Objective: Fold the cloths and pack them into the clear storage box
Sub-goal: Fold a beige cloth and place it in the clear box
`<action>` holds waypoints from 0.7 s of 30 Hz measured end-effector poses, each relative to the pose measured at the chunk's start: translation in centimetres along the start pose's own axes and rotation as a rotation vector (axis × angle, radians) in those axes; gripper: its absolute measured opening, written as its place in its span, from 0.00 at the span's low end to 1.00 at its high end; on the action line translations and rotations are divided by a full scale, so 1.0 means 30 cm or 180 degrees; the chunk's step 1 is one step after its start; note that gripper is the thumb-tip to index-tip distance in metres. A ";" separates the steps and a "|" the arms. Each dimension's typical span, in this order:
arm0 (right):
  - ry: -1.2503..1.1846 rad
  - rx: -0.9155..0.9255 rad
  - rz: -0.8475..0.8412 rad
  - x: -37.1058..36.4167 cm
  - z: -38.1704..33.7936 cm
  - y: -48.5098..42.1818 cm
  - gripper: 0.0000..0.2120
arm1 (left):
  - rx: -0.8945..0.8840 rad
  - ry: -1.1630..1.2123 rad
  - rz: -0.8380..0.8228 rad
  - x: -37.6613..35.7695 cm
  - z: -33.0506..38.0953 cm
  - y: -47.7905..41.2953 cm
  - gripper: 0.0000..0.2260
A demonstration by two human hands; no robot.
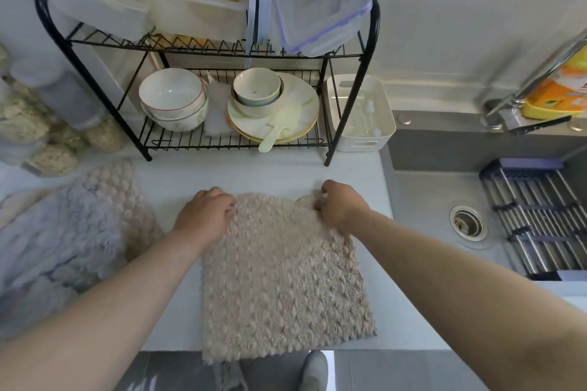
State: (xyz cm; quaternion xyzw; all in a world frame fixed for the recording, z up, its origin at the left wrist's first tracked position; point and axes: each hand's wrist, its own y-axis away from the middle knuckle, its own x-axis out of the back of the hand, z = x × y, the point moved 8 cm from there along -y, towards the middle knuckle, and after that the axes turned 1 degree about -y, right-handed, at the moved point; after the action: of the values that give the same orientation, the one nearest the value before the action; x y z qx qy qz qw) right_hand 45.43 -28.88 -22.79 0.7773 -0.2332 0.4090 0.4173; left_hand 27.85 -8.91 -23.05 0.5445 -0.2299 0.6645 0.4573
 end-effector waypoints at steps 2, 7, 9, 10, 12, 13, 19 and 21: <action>0.0090 -0.0047 0.0099 0.025 0.008 -0.020 0.10 | 0.0081 0.0056 0.0074 0.019 -0.004 -0.041 0.11; -0.0405 -0.0246 0.0562 0.096 0.034 -0.039 0.10 | 0.0352 -0.0044 0.0089 0.062 -0.015 -0.142 0.12; -0.0744 -0.0183 0.0645 0.109 0.025 -0.030 0.08 | 0.0259 0.0042 0.0277 0.084 -0.008 -0.155 0.05; -0.0965 -0.0126 0.0668 0.112 0.024 -0.023 0.08 | 0.0231 0.0147 0.0354 0.091 -0.008 -0.152 0.04; -0.1251 0.0013 0.0654 0.113 0.026 0.001 0.09 | 0.0148 0.0270 0.0348 0.078 -0.015 -0.139 0.03; -0.1206 0.0104 0.0647 0.109 0.030 0.011 0.08 | 0.0101 0.0311 0.0248 0.062 -0.014 -0.129 0.05; -0.1063 0.0181 0.0766 0.102 0.087 0.026 0.08 | 0.0314 0.0270 -0.0232 0.019 -0.032 -0.142 0.05; -0.0994 0.0202 0.0837 0.123 0.089 0.034 0.07 | 0.0218 0.0204 -0.0125 0.056 -0.003 -0.147 0.07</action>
State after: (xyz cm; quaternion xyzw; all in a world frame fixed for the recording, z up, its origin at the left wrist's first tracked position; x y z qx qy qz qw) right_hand 47.96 -31.75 -20.11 0.8069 -0.3815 0.3415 0.2945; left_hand 31.62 -6.14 -22.37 0.5426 -0.1816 0.6800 0.4585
